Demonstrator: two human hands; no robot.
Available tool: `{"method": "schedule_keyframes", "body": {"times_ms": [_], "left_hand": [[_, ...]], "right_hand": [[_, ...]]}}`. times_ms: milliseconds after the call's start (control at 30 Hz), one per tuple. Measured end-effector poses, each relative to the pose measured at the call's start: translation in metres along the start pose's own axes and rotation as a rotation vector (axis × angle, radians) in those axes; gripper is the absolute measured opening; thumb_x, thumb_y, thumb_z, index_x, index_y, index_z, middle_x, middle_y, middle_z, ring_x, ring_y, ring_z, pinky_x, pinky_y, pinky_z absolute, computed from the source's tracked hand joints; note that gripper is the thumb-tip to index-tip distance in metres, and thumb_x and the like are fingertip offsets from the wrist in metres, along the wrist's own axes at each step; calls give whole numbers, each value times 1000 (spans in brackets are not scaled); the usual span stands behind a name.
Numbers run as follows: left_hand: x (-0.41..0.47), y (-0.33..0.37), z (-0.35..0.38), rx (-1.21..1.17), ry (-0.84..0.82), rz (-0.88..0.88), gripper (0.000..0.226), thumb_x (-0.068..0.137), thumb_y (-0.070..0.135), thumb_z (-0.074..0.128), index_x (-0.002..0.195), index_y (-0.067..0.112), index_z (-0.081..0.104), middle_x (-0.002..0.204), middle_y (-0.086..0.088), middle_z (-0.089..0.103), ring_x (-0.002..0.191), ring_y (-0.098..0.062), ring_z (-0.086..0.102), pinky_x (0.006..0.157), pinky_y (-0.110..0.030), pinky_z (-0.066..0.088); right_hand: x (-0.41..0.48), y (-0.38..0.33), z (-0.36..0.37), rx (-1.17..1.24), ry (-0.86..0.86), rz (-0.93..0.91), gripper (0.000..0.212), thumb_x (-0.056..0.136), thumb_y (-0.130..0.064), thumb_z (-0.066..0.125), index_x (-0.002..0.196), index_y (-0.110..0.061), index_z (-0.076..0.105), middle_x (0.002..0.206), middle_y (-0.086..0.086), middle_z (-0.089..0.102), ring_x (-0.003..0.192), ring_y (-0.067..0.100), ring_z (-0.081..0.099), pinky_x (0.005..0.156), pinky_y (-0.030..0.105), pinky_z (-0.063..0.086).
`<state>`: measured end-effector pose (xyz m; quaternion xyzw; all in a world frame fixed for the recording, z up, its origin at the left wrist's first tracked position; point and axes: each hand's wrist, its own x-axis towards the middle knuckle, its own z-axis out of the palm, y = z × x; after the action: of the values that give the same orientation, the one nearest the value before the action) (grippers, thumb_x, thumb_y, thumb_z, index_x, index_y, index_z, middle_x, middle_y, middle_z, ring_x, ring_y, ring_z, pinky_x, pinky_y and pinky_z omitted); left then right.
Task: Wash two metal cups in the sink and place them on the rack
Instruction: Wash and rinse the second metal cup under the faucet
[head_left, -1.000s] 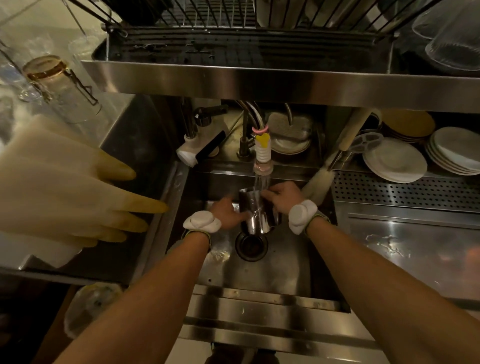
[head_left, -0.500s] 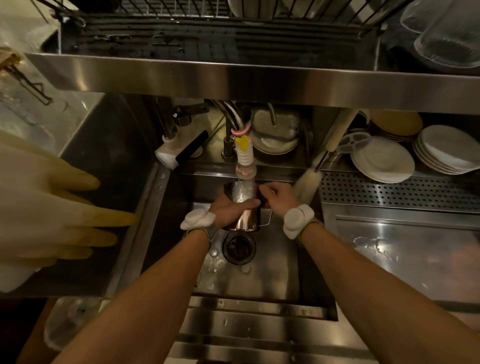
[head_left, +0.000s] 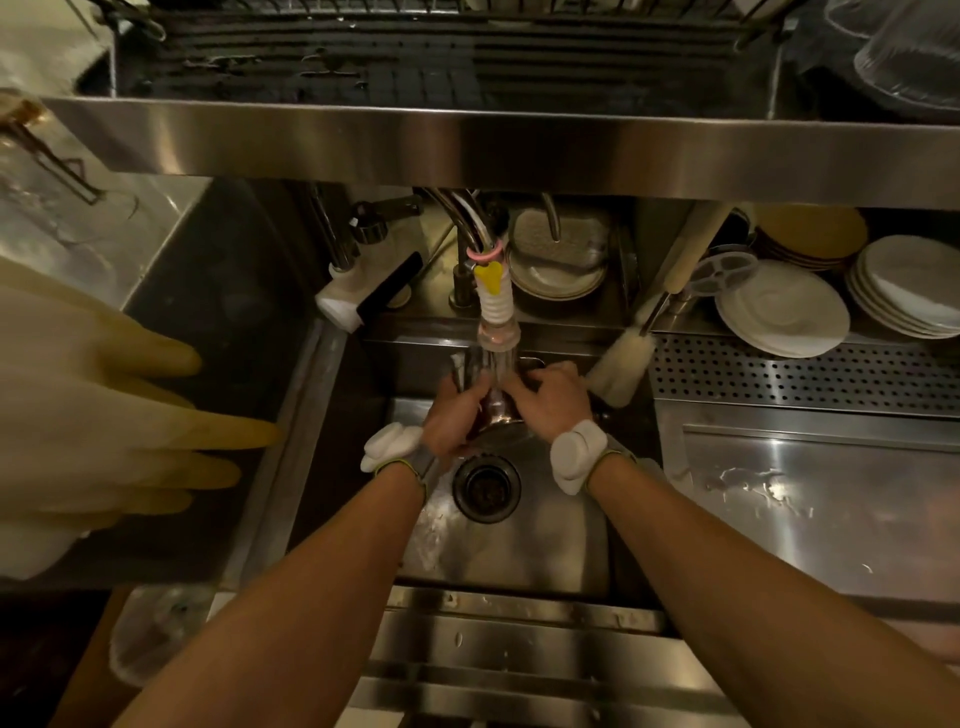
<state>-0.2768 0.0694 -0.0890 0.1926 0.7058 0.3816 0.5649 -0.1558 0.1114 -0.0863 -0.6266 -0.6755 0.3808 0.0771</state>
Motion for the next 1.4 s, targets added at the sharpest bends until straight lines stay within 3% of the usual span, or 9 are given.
{"method": "schedule_keyframes", "body": {"times_ms": [133,300,500,667,867,967,1200,1333,1400], "left_hand": [[1,-5,-8,12,-8,53,40,99,34,44,138,30,37,128,-7,56,103,-23,58,64,-29,49],[1,-1,-14,0,-39,-25,61,91,37,59,142,16,36,128,-9,57,99,-22,58,72,-35,52],[-2,3,-5,-30,-102,-35,40,89,53,52,103,19,67,113,-11,68,105,-29,65,98,-48,50],[-2,-4,-8,78,-83,46,35,99,26,45,134,20,51,124,-12,59,114,-32,57,80,-45,55],[0,-4,-21,85,9,143,40,98,22,49,137,20,50,131,-13,60,114,-27,59,93,-43,52],[4,-4,-25,148,64,179,34,99,19,45,130,13,57,124,-15,64,104,-21,60,79,-29,45],[8,-3,-29,314,124,177,39,100,25,42,133,7,52,132,-16,57,121,-30,55,100,-40,44],[12,-2,-28,274,96,124,32,101,28,38,118,10,59,107,-14,61,88,-27,61,71,-32,47],[14,-5,-26,146,64,72,26,101,24,38,103,11,60,92,-13,61,67,-22,57,68,-33,48]], "right_hand": [[-6,-6,9,319,-104,89,98,53,-79,62,130,-20,51,126,5,54,113,24,56,100,38,46],[-3,4,10,548,-173,181,98,70,-39,79,146,-14,22,132,1,50,119,23,53,98,31,44],[-6,2,13,729,-248,212,75,79,-25,73,140,-12,32,117,9,57,83,15,61,64,22,49],[-5,6,7,762,-212,203,50,72,-34,79,114,-14,62,100,6,71,79,12,67,65,19,51],[3,-3,10,757,-123,208,64,71,-22,81,125,-7,50,106,7,62,72,10,61,56,20,47],[2,-6,7,768,-122,199,45,74,-17,78,112,-13,54,101,7,62,70,10,59,58,21,49],[1,1,13,795,-88,249,73,63,-21,84,127,-12,50,112,8,66,95,26,67,82,39,56],[-2,-4,11,921,-193,299,94,46,-32,84,129,-10,45,112,12,66,92,28,68,70,37,58],[-2,2,12,946,-214,337,96,40,-38,80,127,-10,51,112,16,68,96,31,68,78,44,59]]}}
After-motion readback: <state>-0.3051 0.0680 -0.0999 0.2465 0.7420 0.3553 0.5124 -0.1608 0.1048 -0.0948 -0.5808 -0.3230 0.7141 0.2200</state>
